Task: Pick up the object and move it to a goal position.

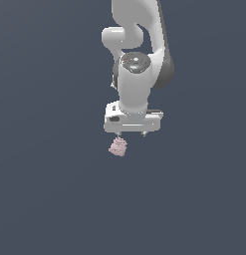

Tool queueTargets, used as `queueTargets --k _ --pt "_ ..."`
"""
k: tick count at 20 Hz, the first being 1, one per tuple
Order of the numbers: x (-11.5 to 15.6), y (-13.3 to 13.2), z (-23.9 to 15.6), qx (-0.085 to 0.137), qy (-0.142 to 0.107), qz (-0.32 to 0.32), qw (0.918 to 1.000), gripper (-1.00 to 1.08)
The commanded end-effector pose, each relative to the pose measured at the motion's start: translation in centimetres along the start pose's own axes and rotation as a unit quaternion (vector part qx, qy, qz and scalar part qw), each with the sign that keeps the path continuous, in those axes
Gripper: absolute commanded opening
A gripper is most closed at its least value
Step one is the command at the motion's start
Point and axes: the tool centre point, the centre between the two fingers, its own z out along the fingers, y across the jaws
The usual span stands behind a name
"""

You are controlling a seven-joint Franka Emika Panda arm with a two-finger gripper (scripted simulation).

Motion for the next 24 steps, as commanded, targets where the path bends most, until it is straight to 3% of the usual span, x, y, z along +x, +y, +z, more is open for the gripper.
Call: queueTargets --k 1,16,24 --pt "0.0 0.0 0.0 0.0 0.0 0.0 1.0 1.0" --pt "-0.8 -0.8 0.4 -0.007 -0.013 -0.001 0.9999 1.0" --pt "-1.2 0.7 2.6 -0.006 -0.01 0.045 0.9989 1.0"
